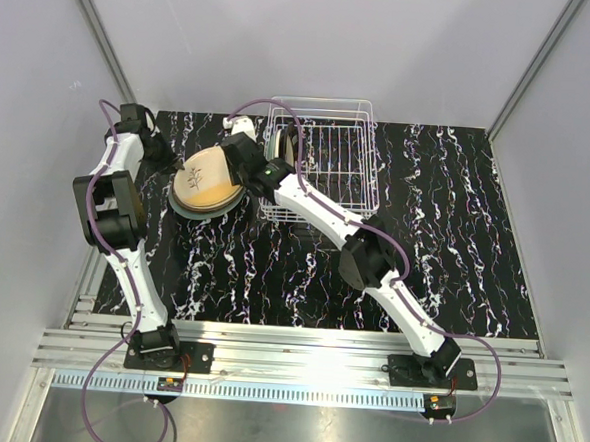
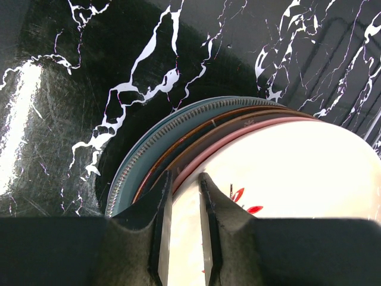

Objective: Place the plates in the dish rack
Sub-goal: Grab a plate with the left arm

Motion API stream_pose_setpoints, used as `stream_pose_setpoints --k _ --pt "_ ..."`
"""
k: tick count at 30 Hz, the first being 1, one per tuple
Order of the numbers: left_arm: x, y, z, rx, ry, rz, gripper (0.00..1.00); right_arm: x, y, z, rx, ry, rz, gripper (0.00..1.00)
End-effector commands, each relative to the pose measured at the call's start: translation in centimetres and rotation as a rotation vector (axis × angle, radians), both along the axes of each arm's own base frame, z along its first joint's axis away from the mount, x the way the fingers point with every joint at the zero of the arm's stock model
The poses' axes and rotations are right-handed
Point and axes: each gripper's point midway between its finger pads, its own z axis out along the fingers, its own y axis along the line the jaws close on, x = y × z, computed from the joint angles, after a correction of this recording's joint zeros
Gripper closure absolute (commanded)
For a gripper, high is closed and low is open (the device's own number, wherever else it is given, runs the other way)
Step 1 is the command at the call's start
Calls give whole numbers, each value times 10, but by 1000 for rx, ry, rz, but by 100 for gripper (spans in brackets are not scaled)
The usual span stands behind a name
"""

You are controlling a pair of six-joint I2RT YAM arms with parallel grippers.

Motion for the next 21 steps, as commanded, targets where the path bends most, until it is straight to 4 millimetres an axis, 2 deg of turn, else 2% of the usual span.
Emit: stream_pose_setpoints --k 1,5,11,15,21 --pt "-18 -14 -16 -24 77 -7 90 -6 4 21 10 -38 4 53" --pt "-29 -17 -16 -46 90 3 90 -10 1 20 12 -25 -8 54" --pt "-48 -17 -13 -35 106 9 89 -20 8 18 -2 -34 0 54" --pt "-61 -15 -18 -37 123 16 89 -23 11 22 19 -31 -6 57" --pt "-79 -18 -24 -33 152 11 90 -27 6 16 14 -8 -42 57"
